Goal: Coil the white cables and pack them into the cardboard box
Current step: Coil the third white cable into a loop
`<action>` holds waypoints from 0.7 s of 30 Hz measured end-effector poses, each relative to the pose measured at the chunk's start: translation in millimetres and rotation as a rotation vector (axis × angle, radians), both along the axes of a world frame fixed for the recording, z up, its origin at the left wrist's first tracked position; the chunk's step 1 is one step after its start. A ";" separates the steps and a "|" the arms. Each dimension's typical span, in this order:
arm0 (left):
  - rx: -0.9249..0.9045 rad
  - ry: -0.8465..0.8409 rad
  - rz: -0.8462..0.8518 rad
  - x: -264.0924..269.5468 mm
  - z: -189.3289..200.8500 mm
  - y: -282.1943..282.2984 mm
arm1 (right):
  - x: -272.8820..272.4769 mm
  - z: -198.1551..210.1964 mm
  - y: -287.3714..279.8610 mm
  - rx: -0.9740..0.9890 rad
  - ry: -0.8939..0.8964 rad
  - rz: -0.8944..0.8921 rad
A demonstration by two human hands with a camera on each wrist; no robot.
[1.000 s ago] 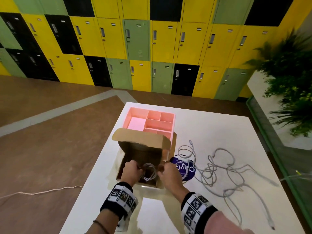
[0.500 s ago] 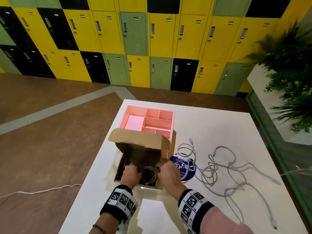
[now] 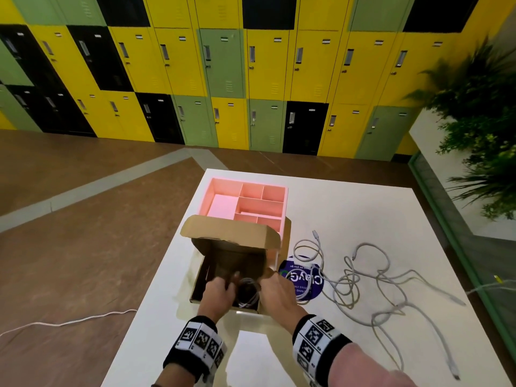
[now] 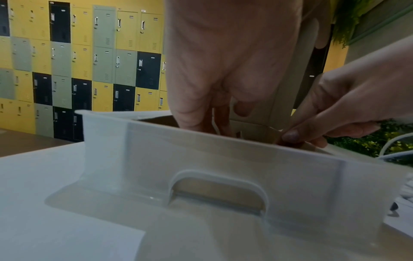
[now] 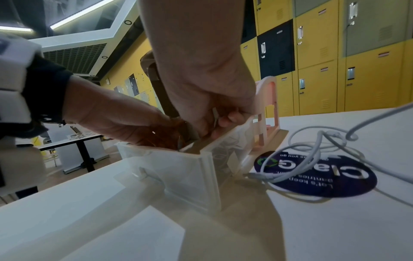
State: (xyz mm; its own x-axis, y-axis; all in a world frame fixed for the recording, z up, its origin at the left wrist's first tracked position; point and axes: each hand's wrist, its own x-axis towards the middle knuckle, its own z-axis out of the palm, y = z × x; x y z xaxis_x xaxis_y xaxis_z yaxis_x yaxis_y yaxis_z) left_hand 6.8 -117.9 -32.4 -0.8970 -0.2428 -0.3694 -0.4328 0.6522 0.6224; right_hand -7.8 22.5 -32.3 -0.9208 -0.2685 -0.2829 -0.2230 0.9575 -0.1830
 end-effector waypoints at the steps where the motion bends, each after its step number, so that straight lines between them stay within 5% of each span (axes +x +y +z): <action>1: 0.011 -0.003 0.015 0.1 1.5 0.2 | 0.1 2.6 0.9 0.012 -0.013 0.025; 10: -0.034 0.056 0.029 2.7 4.1 -4.4 | 6.7 9.6 23.2 -0.245 0.028 -0.029; 21: 0.026 0.426 -0.103 7.3 15.4 35.5 | 4.4 31.6 111.4 -0.476 0.179 -0.292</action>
State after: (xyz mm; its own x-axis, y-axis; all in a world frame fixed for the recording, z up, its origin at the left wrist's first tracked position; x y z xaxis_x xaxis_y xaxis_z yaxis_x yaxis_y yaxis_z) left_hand 14.1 -82.4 -17.1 -0.9896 -0.1400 0.0343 -0.0675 0.6603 0.7480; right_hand -3.3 134.0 -0.7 -0.9981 -0.0557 -0.0260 -0.0295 0.8054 -0.5920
